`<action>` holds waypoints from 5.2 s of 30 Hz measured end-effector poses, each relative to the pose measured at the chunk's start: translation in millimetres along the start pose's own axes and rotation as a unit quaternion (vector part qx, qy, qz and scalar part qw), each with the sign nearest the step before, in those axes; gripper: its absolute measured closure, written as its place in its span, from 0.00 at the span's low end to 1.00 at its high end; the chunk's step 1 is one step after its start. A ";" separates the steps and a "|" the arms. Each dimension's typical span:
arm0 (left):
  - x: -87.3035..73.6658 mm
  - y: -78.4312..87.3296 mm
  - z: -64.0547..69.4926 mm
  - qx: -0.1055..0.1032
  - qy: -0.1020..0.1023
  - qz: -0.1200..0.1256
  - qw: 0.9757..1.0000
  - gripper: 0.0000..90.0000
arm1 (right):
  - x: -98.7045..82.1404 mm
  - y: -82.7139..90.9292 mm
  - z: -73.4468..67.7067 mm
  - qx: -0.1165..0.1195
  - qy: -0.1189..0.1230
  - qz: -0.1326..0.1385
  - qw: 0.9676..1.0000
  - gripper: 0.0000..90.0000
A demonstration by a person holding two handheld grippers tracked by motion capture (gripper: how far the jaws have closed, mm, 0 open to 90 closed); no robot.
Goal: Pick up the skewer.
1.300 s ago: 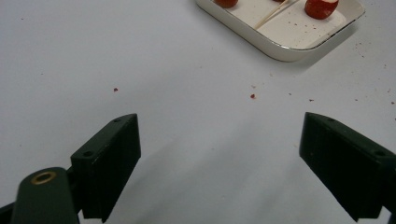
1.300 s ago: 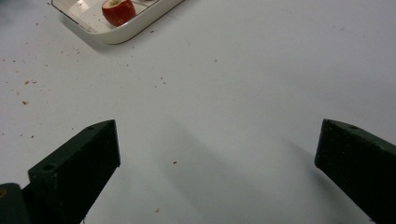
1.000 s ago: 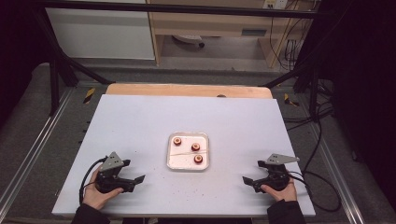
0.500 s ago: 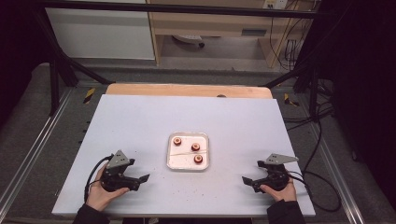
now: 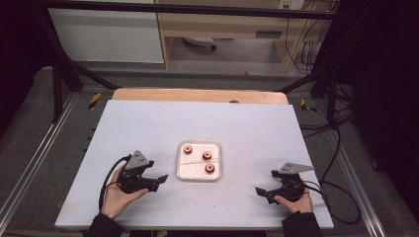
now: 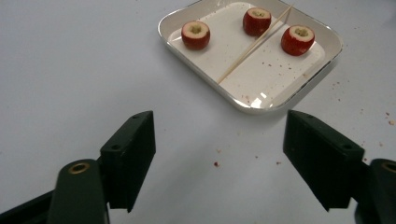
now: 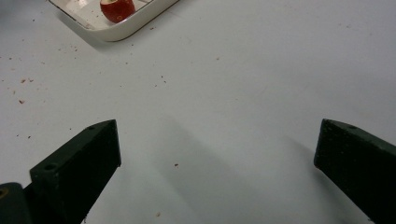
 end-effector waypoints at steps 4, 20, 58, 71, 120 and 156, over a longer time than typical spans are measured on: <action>6.2 -5.0 1.9 -0.004 0.001 -0.002 1.000 0.39 | -0.1 -0.4 -0.1 0.000 0.000 -0.003 1.000 0.01; 35.4 -43.3 13.9 -0.007 0.007 -0.013 1.000 0.83 | -0.4 -1.8 0.0 0.000 0.001 -0.006 1.000 0.01; 31.3 -84.0 23.8 -0.018 -0.036 -0.073 0.997 1.00 | -0.5 -1.3 0.0 0.001 0.005 -0.007 1.000 0.02; 44.8 -76.9 33.5 -0.031 -0.058 -0.057 0.996 0.77 | -0.2 -0.5 0.1 0.001 0.005 -0.005 1.000 0.02; 50.3 -76.0 46.5 -0.056 -0.080 -0.061 0.993 0.98 | 2.2 -2.4 -2.3 0.001 0.014 -0.007 1.000 0.01; 73.0 -65.2 97.9 -0.093 -0.136 -0.079 0.983 0.98 | 37.5 -20.2 -51.0 -0.075 0.249 -0.087 0.962 0.10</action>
Point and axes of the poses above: each handheld gripper's, and its own axes: y roughly backward along the jaws, x roughly out of its top, z roughly to its right, the point moved 1 cm from there along -y, roughly forward along the jaws, and after that the axes turned 2 degrees about x, right-handed, at the moved point
